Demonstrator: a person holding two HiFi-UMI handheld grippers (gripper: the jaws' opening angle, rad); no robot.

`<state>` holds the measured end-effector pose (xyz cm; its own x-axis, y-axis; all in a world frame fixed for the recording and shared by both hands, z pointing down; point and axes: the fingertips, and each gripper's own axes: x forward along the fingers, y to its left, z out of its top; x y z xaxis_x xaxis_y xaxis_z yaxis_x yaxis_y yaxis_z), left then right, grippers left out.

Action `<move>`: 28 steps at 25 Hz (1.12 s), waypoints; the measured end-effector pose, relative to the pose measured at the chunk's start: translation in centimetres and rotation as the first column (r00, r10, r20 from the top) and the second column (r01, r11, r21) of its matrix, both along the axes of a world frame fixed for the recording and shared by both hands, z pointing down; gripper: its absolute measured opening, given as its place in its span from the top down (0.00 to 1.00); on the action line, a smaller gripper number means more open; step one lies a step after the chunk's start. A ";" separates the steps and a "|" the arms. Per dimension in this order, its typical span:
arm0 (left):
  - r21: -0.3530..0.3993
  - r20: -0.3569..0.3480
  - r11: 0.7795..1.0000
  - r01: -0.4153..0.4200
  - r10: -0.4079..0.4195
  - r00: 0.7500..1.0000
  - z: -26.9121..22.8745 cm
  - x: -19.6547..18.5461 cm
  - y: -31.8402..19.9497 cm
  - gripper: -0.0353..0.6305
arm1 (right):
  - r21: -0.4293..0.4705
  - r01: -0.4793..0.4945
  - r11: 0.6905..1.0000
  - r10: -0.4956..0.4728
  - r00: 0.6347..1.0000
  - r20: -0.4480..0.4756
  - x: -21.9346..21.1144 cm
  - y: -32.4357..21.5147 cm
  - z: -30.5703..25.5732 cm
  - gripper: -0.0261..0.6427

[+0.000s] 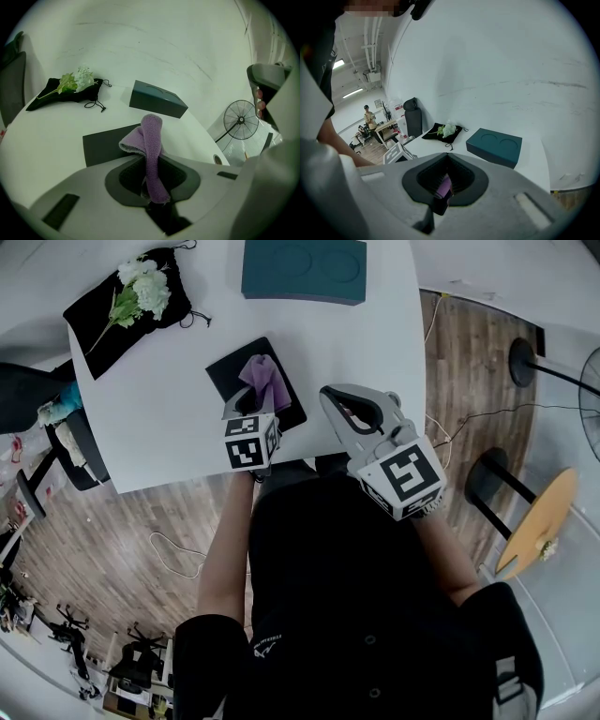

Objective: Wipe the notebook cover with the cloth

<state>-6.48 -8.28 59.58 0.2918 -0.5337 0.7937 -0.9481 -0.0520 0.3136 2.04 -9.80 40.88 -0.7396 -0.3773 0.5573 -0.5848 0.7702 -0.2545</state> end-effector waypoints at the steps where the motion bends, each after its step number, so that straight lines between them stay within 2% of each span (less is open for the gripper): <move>1: 0.000 0.002 1.000 0.002 -0.002 1.000 0.0 -0.1 0.1 0.84 | 0.002 0.004 1.000 -0.004 1.000 0.000 -0.1 0.1 0.0 0.96; 28: 0.001 0.026 0.999 0.048 -0.048 0.999 -0.1 -2.8 2.1 0.84 | 0.004 0.022 1.000 -0.022 1.000 -0.003 -1.2 1.8 -0.3 0.96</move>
<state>-9.28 -6.13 59.51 0.2453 -0.5468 0.8005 -0.9574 -0.0067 0.2887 0.81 -8.04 40.62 -0.7464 -0.3628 0.5579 -0.5682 0.7839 -0.2503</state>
